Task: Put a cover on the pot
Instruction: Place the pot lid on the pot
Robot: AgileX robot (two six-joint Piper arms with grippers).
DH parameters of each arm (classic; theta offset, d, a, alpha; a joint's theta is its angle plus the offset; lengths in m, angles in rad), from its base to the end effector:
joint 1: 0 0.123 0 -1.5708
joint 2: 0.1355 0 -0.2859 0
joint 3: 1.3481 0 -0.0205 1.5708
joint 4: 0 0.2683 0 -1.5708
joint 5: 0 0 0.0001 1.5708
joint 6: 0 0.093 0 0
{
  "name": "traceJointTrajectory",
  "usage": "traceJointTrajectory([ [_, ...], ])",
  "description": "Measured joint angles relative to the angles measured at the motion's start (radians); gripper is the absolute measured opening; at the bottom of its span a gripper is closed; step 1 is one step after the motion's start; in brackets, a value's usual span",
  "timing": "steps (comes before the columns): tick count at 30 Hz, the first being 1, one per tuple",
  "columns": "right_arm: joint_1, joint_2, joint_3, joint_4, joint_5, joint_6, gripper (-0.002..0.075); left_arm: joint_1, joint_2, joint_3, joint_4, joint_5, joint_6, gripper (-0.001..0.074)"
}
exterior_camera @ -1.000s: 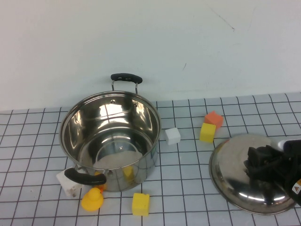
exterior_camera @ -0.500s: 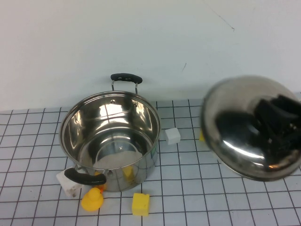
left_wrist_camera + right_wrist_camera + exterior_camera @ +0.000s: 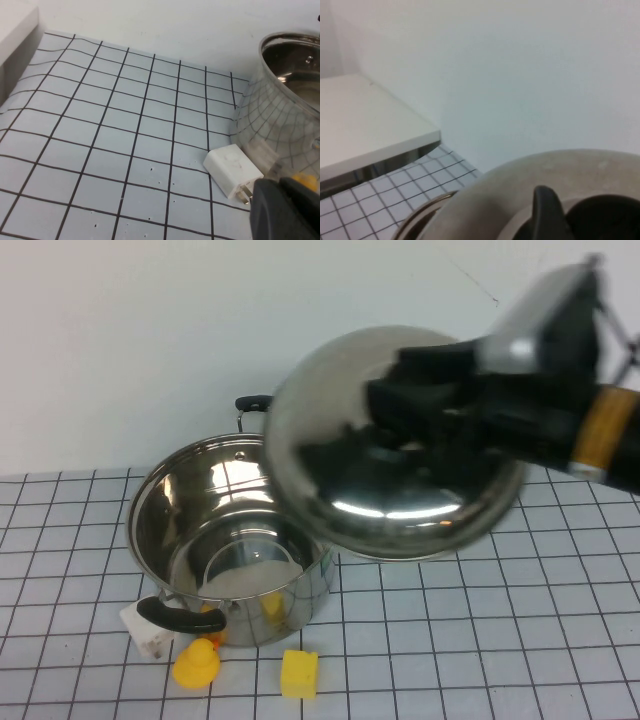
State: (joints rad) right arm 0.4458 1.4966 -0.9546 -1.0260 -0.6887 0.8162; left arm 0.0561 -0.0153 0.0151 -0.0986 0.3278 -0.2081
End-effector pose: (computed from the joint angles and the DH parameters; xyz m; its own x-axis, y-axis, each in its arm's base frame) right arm 0.2900 0.1945 0.3048 0.0295 -0.0687 -0.9972 -0.8524 0.5193 -0.0610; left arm 0.0720 0.0011 0.1790 -0.2181 -0.3095 -0.9255 -0.0943 0.9506 -0.2957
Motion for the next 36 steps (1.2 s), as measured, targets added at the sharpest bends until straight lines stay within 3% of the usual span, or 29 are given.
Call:
traceJointTrajectory([
  [6, 0.135, 0.269, -0.26, -0.015, 0.086, 0.046, 0.0342, 0.0, 0.0, 0.0, 0.0, 0.0, 0.0, -0.0003],
  [14, 0.215, 0.533, -0.517, -0.039, 0.147, 0.066, 0.0342, 0.0, 0.0, 0.0, 0.0, 0.0, 0.0, -0.0003],
  [36, 0.245, 0.663, -0.604, -0.04, 0.22, 0.105, 0.0342, 0.0, 0.0, 0.0, 0.0, 0.0, 0.0, -0.0003],
])
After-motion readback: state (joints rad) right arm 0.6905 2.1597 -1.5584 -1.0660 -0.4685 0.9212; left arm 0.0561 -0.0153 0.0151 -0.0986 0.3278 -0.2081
